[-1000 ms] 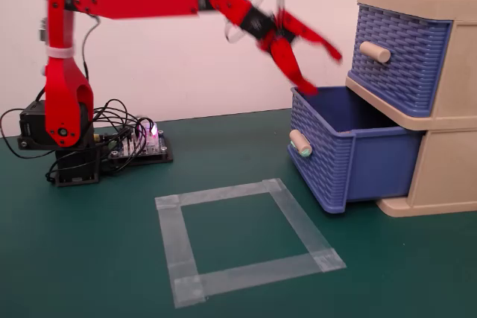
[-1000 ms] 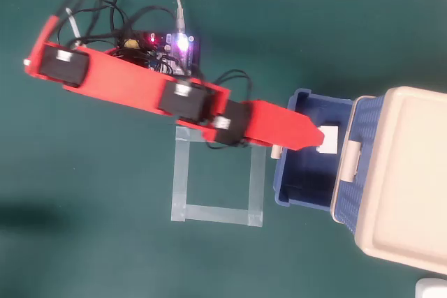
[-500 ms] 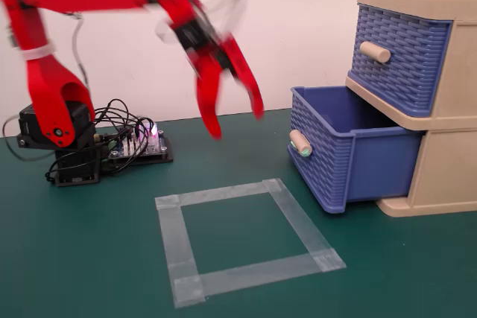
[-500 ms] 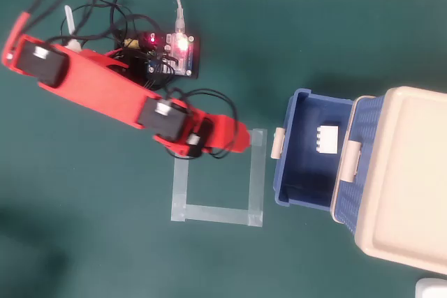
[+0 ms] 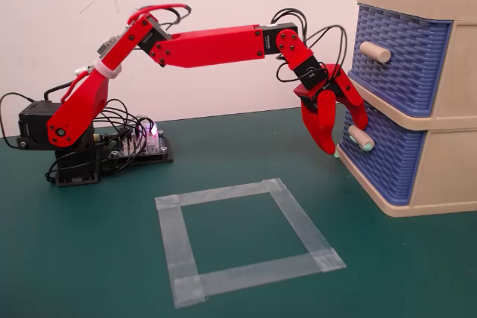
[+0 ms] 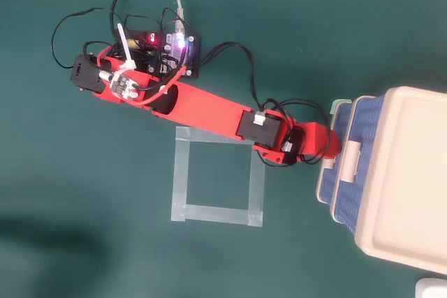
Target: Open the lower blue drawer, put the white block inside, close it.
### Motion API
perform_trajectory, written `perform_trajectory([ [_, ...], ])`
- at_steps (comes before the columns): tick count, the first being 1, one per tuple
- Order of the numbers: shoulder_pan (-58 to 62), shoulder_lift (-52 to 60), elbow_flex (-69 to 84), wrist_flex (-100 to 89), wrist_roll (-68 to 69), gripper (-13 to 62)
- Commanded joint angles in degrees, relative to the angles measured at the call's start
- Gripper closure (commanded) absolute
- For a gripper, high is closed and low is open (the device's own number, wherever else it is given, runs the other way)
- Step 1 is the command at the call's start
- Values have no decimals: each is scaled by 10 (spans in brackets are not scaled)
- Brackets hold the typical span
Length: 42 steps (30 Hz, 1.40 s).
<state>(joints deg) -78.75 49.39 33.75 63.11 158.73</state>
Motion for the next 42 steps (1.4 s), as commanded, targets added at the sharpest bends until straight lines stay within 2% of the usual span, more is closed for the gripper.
perform_trajectory([
  [1, -8, 47, -33, 31, 21, 157],
  [3, 9, 117, -26, 143, 20, 156],
  [7, 132, 271, 1, 506, -30, 157],
  [10, 255, 361, 113, 527, -139, 158],
  [14, 486, 492, 340, 491, -414, 157],
  [15, 574, 511, 390, 475, -535, 157],
  [19, 805, 541, 545, 445, -872, 159],
  [21, 860, 541, 633, 422, -957, 160],
  [23, 877, 566, 770, 363, -962, 161],
  [27, 889, 737, 1004, 239, -937, 161],
  [30, 891, 859, 1095, 245, -882, 160],
  [33, 891, 853, 1102, 328, -871, 154],
  [42, 889, 853, 1102, 314, -870, 151],
])
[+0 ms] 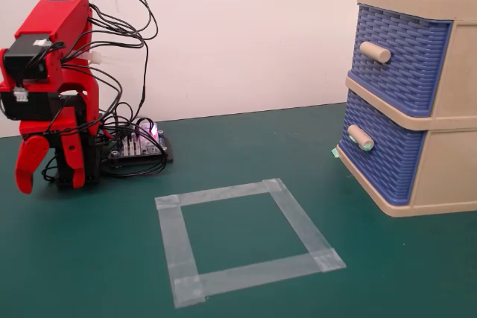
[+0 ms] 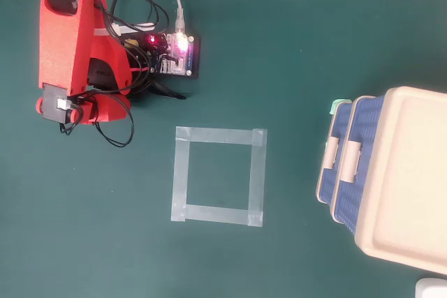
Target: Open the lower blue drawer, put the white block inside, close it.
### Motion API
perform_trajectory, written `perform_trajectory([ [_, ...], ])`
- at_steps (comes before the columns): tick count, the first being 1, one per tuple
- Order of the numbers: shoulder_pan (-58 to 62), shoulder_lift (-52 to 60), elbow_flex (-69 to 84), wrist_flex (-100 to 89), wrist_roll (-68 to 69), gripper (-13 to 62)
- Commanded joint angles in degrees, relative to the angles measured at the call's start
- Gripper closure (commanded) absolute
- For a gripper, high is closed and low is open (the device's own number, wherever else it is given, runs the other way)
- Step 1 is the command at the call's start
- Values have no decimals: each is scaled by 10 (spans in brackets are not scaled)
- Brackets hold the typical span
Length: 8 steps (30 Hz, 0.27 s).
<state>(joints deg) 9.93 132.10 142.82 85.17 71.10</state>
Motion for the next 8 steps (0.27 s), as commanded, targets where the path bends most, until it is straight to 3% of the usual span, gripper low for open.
perform_trajectory([
  [1, 3, 25, 11, 93, 6, 151],
  [8, 2, 25, 11, 93, 6, 150],
])
